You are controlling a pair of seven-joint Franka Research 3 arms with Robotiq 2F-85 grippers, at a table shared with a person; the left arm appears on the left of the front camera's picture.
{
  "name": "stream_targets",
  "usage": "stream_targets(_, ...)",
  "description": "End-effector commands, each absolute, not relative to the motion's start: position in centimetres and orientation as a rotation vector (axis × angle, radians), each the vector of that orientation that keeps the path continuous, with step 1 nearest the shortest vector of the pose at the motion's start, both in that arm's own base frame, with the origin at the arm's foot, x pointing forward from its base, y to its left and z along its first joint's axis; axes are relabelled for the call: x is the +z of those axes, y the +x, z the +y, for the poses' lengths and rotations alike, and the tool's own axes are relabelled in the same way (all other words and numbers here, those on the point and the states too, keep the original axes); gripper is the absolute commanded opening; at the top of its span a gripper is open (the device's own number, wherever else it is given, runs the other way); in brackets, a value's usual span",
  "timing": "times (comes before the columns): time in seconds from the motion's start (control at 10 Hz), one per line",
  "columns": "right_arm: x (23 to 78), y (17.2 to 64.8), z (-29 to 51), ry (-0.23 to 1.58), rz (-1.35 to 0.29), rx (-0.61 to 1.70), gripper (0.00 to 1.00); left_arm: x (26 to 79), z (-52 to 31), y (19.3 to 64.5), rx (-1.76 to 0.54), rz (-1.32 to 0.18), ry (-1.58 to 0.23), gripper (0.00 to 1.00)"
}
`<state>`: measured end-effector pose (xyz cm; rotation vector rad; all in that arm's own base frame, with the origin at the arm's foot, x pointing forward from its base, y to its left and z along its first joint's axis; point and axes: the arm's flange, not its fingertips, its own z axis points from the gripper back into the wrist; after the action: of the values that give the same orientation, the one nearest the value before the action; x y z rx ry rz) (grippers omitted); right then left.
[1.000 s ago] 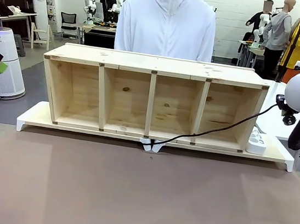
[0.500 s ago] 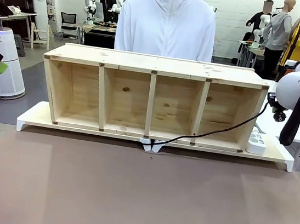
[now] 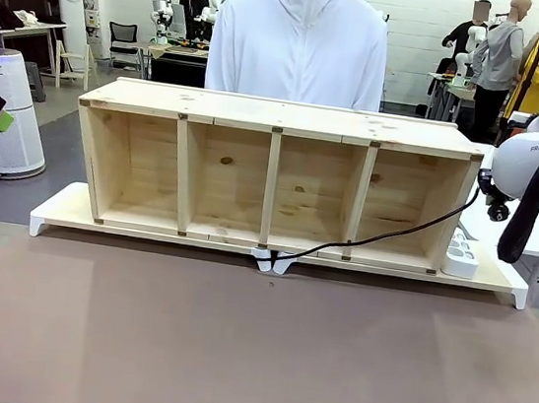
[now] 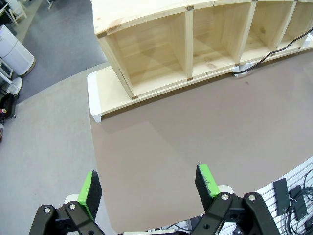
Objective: Perform cable management.
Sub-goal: Pull the grasped Power Cable to the location of the Power Strip, then release the Power Cable when the human grasps it.
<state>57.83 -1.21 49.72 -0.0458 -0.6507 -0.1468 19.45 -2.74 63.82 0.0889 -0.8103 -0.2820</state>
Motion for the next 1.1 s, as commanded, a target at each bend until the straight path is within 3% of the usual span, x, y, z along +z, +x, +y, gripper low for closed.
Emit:
stream_targets(0.0,50.04,57.76,-1.04,-0.051,-0.656,-0.139,0.17,63.90,-2.76,19.65,-0.281,-0.820,0.091,1.00)
stream_targets(1.0,50.04,57.76,-1.04,-0.051,-0.656,-0.139,0.17,63.90,-2.76,19.65,-0.281,-0.820,0.091,1.00)
